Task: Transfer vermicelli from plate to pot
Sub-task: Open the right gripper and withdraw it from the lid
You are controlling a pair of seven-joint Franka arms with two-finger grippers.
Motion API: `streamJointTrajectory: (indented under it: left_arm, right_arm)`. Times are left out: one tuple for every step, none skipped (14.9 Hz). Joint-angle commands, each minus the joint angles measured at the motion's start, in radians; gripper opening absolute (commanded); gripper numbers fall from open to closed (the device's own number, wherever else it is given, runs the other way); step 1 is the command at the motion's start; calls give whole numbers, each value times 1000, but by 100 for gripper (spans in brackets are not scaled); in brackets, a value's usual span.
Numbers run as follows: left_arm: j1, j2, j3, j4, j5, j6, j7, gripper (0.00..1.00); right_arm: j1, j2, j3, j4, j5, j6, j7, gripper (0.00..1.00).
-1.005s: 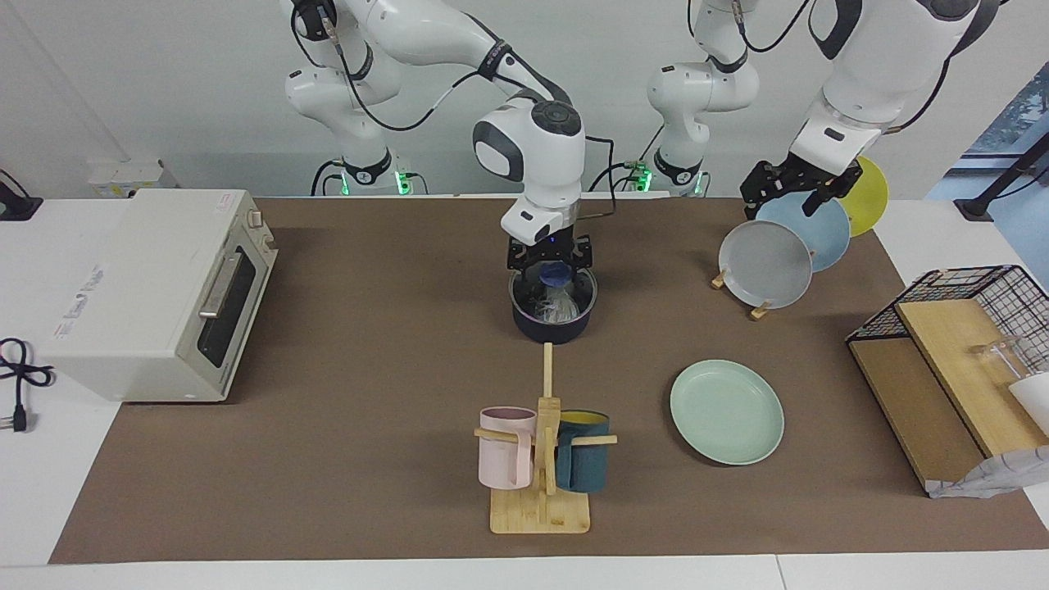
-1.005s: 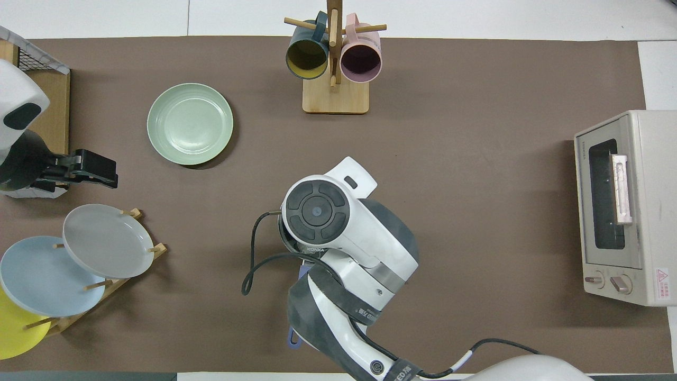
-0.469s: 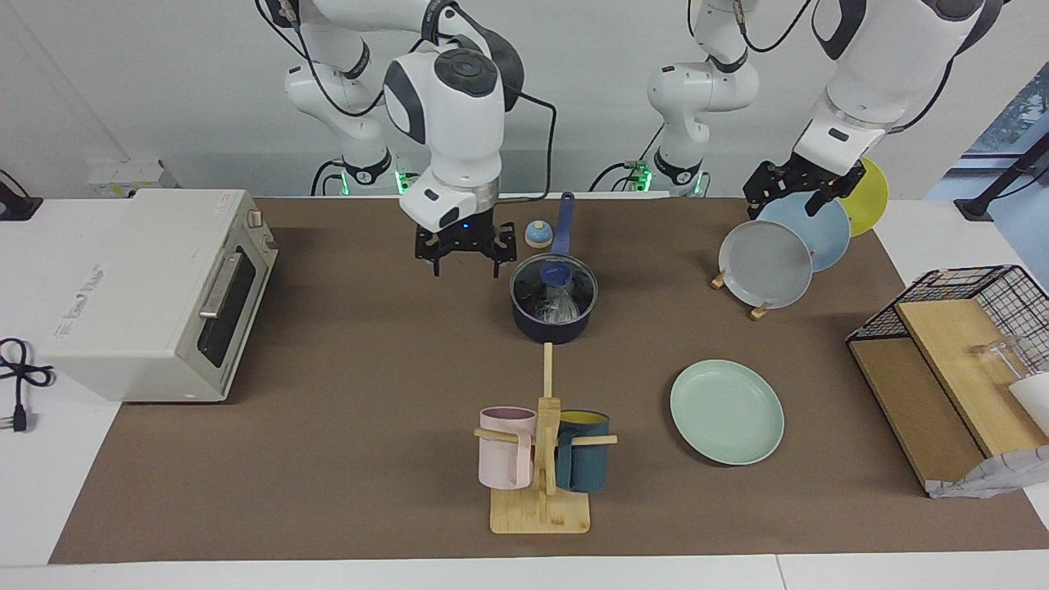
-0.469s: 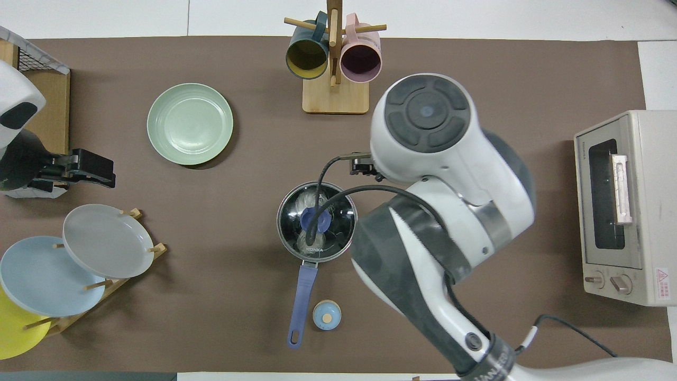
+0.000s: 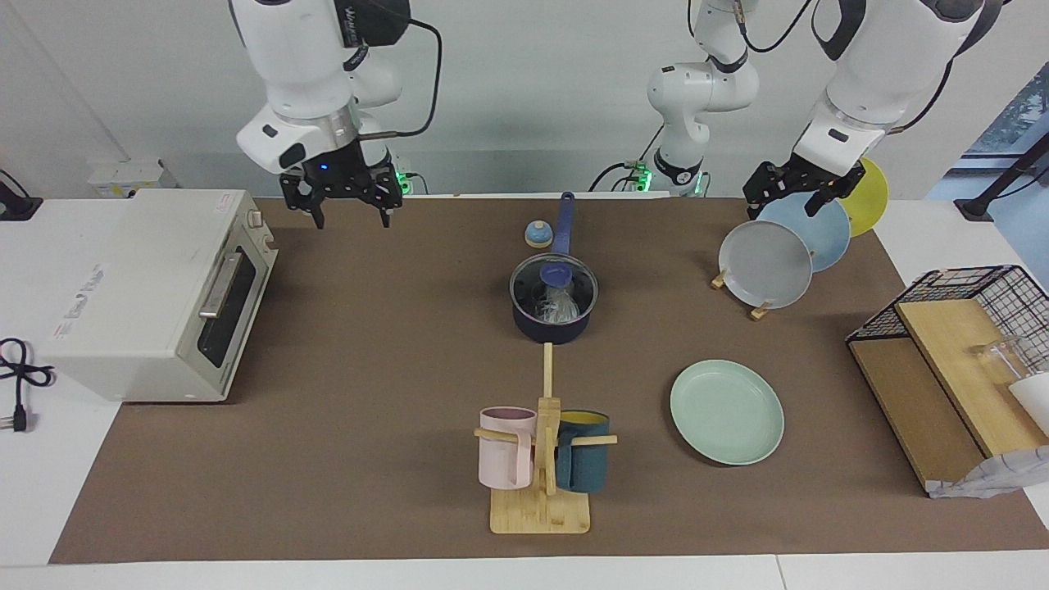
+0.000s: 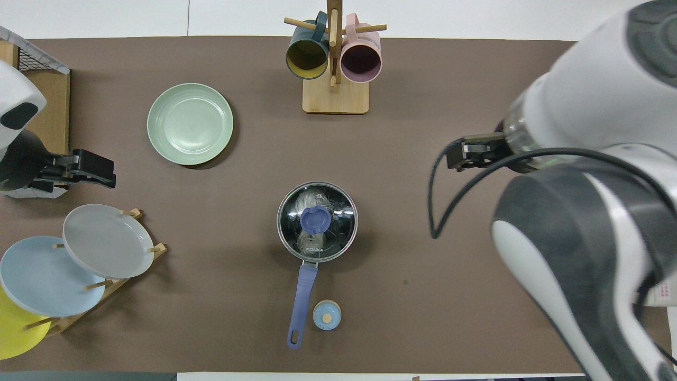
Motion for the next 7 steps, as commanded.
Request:
streamJointTrajectory:
  left_arm:
    - [10, -8, -6, -10, 12, 0, 3, 100]
    - [10, -8, -6, -10, 12, 0, 3, 100]
    - [10, -8, -6, -10, 12, 2, 3, 100]
    - [10, -8, -6, -10, 12, 2, 3, 100]
    - [10, -8, -5, -10, 12, 2, 3, 100]
    - [10, -8, -5, -10, 12, 2, 3, 100]
    - [10, -8, -5, -10, 12, 0, 2, 100]
  right_arm:
    - [-38, -56, -8, -100, 18, 13, -42, 100]
    - [-45, -66, -8, -117, 18, 13, -41, 100]
    - [-58, -73, -8, -132, 20, 7, -41, 100]
    - [-85, -74, -8, -134, 20, 9, -50, 100]
    - [-90, -73, -8, -132, 20, 10, -55, 100]
    - [-93, -73, -8, -135, 18, 20, -55, 100]
    - [-102, -70, -10, -134, 18, 27, -58, 100]
